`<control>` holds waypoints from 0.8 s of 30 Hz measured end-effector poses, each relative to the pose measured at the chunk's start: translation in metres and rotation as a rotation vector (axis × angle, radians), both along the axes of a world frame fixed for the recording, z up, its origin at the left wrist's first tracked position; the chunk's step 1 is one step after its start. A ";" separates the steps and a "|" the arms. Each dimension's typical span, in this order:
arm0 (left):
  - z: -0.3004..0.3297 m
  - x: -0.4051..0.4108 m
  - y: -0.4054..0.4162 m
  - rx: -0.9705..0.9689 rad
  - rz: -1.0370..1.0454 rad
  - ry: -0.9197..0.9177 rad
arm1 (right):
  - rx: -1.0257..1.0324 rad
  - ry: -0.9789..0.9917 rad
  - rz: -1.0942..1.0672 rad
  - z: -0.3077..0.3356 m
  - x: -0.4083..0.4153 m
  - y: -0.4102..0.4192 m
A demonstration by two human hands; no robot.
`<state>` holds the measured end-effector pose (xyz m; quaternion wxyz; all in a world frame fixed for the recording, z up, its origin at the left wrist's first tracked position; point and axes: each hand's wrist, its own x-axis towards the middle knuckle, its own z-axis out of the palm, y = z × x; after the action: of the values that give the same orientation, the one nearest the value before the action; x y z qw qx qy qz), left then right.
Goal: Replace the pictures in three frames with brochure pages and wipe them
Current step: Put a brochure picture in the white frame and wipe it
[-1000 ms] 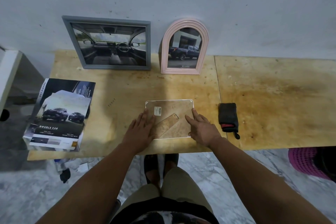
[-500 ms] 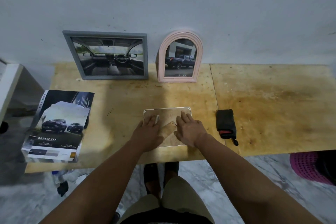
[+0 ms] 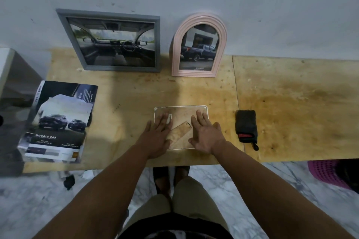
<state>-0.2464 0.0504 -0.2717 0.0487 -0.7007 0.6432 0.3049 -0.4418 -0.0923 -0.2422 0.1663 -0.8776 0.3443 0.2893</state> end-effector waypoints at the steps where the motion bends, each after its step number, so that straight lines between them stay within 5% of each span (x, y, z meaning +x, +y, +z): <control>1: -0.001 0.000 0.000 -0.002 -0.002 -0.002 | 0.004 0.003 -0.004 -0.001 0.000 0.001; 11: -0.001 0.001 0.000 -0.016 0.044 0.016 | 0.020 -0.006 -0.020 -0.004 0.001 0.001; 20: 0.010 -0.022 0.022 -0.337 0.103 -0.196 | -0.105 -0.114 -0.012 0.004 -0.041 0.026; 24: 0.005 -0.023 0.037 -0.216 0.055 -0.181 | -0.114 -0.046 0.042 -0.006 -0.056 0.038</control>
<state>-0.2697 0.0869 -0.2669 0.0224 -0.7439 0.6459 0.1704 -0.4975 -0.0540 -0.2478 0.1178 -0.8990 0.3380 0.2523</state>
